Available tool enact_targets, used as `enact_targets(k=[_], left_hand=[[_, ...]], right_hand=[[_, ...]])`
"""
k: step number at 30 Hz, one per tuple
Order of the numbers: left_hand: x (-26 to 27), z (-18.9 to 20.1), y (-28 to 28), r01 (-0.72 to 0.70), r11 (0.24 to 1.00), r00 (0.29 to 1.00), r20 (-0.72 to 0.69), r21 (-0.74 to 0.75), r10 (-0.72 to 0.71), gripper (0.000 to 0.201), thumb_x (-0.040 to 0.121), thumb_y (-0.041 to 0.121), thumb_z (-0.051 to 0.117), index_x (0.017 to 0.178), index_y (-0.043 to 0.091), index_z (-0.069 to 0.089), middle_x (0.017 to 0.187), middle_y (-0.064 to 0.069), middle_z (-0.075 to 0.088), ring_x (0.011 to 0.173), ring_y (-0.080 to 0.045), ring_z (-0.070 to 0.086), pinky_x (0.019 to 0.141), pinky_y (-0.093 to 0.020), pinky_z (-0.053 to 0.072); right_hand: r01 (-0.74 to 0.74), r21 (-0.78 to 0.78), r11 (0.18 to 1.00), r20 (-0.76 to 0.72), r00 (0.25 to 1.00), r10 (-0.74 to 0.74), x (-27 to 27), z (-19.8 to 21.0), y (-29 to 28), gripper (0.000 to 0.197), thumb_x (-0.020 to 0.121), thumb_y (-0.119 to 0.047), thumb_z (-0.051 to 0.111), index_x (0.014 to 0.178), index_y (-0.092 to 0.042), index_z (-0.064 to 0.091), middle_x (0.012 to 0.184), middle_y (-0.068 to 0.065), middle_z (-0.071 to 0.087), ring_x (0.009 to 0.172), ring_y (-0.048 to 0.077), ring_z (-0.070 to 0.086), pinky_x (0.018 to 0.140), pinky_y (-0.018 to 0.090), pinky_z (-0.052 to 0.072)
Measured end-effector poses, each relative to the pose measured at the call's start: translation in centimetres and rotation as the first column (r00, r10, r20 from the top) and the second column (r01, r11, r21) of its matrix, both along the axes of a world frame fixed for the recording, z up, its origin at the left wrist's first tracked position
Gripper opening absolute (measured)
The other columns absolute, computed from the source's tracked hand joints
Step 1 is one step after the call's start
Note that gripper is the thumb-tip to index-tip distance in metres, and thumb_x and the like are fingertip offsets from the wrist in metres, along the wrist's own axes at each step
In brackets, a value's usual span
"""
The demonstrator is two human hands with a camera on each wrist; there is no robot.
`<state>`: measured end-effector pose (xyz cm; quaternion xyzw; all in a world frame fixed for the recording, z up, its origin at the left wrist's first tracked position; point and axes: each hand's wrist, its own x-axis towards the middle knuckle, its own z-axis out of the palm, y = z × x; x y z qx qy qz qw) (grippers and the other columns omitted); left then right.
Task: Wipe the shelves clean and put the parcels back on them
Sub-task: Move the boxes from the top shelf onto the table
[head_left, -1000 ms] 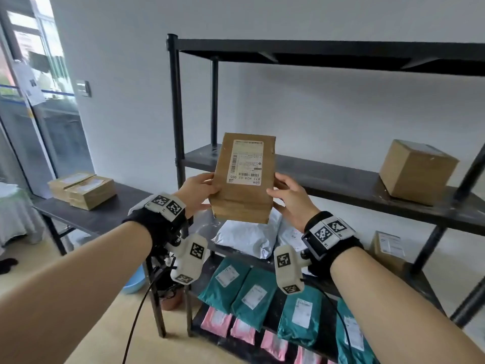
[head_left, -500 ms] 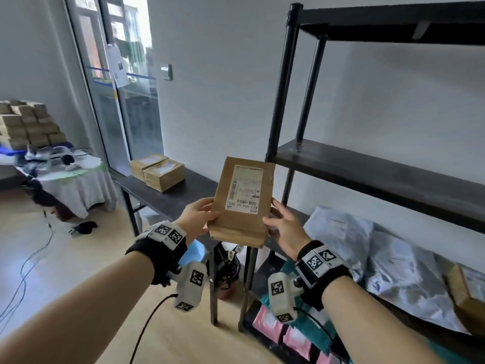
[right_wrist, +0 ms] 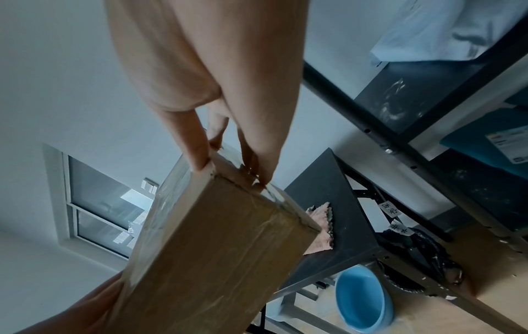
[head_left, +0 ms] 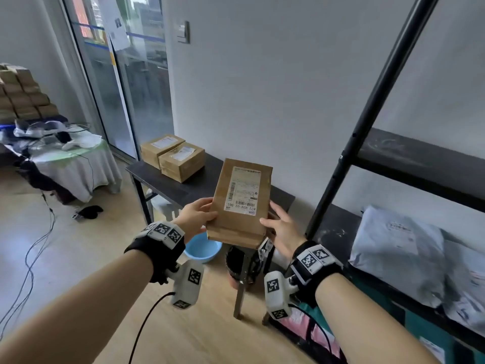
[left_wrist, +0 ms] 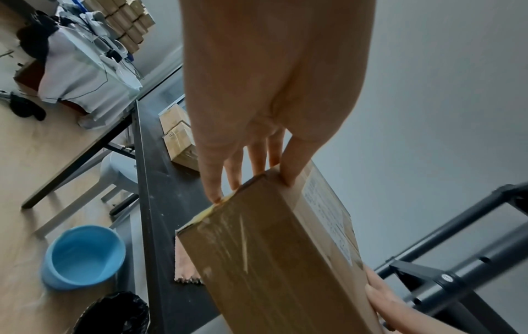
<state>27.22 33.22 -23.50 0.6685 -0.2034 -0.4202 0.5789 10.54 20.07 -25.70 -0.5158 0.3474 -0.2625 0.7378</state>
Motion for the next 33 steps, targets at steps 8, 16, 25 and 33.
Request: enact_targets(k=[8,16,25,33], left_hand=[[11.3,-3.4,-5.8,-0.023,0.998,1.000,0.005,0.066,0.023,0.042,0.094,0.002,0.051,0.133,0.018,0.049,0.127,0.003,0.059,0.084,-0.004,0.056,0.055,-0.018,0.048],[23.3,-5.5,-13.5,-0.041,0.984,0.999,0.002,0.173,0.042,0.042,0.093,0.000,0.051,0.133,0.013,0.049,0.129,-0.003,0.058,0.097,-0.016,0.058,0.060,-0.024,0.050],[33.2,-9.5,-19.5,0.029,0.947,0.999,0.028,0.321,-0.040,0.046,0.094,0.003,0.052,0.138,0.015,0.044,0.103,-0.003,0.058,0.091,-0.017,0.056,0.069,-0.027,0.047],[40.0,-12.2,-24.2,0.203,0.895,0.975,0.006,0.398,-0.224,0.049,0.092,0.002,0.053,0.138,0.016,0.045,0.103,-0.003,0.058,0.100,-0.022,0.056,0.088,-0.037,0.050]], right_hand=[[-0.057,0.033,0.998,-0.015,0.998,0.058,11.5,-4.0,-5.7,0.061,0.092,0.012,0.044,0.146,-0.016,0.034,0.111,0.007,0.063,0.059,0.005,0.062,0.055,0.027,0.042],[-0.055,0.133,0.990,-0.091,0.994,0.067,23.6,-7.2,-12.7,0.057,0.091,0.008,0.050,0.142,-0.017,0.042,0.117,0.000,0.065,0.114,0.021,0.060,0.101,0.039,0.047],[0.017,0.225,0.974,-0.125,0.992,0.011,32.4,-11.0,-16.7,0.061,0.091,0.011,0.049,0.144,-0.016,0.038,0.130,0.008,0.059,0.120,0.025,0.056,0.097,0.036,0.049],[0.152,0.294,0.944,-0.176,0.979,-0.103,37.3,-12.8,-18.7,0.060,0.093,0.010,0.045,0.144,-0.020,0.038,0.128,0.004,0.058,0.112,0.019,0.058,0.084,0.031,0.052]])
